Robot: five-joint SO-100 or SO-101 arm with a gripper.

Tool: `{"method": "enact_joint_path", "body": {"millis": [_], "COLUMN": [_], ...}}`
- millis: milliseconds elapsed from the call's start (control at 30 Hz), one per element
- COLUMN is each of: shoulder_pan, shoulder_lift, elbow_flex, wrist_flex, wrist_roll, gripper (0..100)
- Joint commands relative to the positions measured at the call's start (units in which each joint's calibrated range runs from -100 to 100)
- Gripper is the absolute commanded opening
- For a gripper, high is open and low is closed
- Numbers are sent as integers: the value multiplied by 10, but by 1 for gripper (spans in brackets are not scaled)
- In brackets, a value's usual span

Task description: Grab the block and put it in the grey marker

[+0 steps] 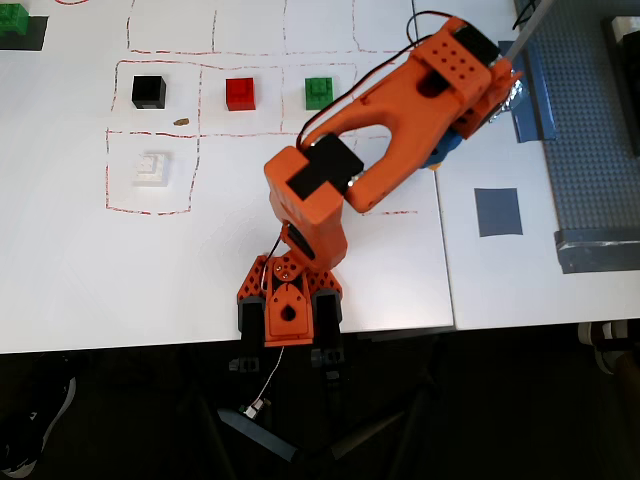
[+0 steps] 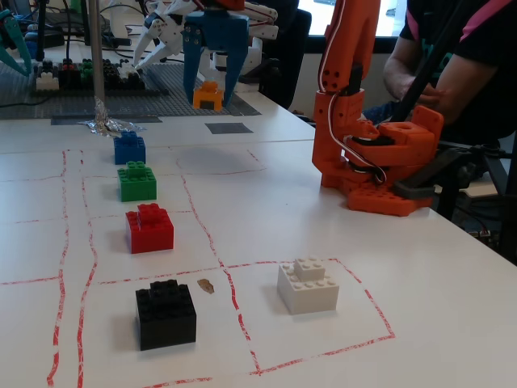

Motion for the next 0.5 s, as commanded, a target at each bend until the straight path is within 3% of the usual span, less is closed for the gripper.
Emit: {"method": "enact_joint_path", "body": {"millis": [0,467], "shoulder_pan": [43,210], "shoulder_lift": [-21,119], "elbow_flex": [-83,-213], "wrist_flex": [12,-19], "wrist_roll": [49,202], "gripper": [0,0]}}
